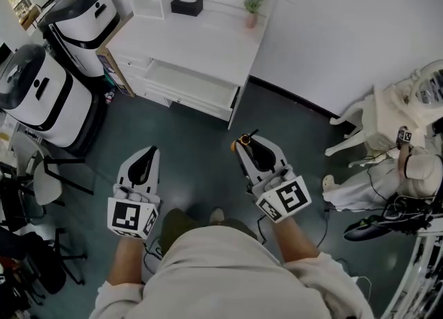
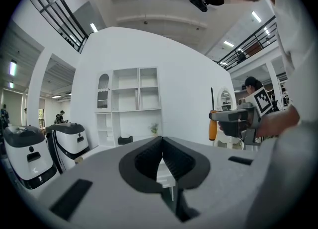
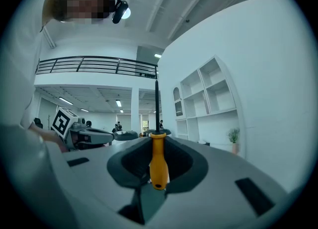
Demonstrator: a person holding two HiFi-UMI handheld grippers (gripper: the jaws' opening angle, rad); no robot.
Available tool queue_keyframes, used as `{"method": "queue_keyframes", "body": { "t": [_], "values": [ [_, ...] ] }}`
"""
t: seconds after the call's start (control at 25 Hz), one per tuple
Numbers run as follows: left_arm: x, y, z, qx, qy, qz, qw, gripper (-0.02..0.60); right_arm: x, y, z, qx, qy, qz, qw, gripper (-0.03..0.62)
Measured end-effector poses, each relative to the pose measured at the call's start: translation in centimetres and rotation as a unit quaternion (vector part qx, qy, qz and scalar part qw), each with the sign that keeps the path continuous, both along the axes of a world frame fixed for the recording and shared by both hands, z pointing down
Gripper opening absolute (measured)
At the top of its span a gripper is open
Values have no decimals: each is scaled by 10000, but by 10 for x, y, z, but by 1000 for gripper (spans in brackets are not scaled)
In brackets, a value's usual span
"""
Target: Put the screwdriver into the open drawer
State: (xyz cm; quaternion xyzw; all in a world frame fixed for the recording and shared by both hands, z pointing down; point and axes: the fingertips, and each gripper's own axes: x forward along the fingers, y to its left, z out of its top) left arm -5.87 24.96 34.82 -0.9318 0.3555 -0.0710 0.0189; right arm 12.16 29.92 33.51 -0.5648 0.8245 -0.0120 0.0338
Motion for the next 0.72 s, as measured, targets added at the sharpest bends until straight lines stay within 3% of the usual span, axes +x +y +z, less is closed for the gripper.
{"method": "queue_keyframes", "body": {
  "t": [0.32, 0.72],
  "values": [
    [5, -7, 6, -63, 3, -137, 9999, 5, 2, -16, 4, -60, 49, -221, 9997, 76],
    [-1, -79, 14, -100, 61, -52, 9999, 5, -11, -81, 9, -111, 125, -202, 9997, 75]
  ]
}}
